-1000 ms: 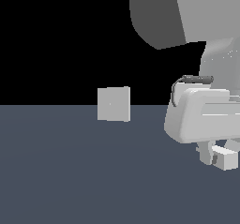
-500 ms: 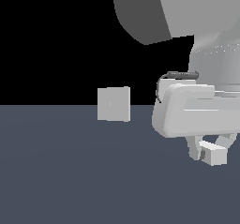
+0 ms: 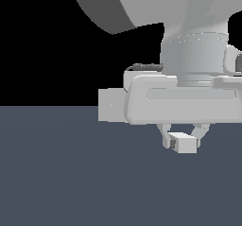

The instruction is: Plug the charger into the wall socket.

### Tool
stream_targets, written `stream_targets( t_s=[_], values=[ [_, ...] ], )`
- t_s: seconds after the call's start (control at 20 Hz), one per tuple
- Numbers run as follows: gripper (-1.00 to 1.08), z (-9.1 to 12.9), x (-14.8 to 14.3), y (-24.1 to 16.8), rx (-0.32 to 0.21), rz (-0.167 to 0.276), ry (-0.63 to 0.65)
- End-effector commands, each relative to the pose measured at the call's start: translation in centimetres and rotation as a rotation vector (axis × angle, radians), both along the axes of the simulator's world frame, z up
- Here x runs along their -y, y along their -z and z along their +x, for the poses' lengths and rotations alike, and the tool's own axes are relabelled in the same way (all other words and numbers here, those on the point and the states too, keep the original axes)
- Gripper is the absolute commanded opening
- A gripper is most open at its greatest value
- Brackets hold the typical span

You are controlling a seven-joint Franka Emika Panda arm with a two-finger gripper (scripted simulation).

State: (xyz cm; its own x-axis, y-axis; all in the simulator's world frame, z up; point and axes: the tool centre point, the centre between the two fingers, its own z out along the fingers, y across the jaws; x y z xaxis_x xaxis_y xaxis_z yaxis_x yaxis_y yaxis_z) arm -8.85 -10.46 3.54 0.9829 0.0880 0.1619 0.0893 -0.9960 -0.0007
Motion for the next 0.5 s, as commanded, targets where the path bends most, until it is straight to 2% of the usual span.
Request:
stream_targets(
  t_s=[0.0,0.45],
  values=[
    [-1.0,0.3,-1.3,-0.5,0.001,0.001,0.036],
    [-1.0,1.8,-5.7,-2.2,0.002,0.001,0.155]
  ],
)
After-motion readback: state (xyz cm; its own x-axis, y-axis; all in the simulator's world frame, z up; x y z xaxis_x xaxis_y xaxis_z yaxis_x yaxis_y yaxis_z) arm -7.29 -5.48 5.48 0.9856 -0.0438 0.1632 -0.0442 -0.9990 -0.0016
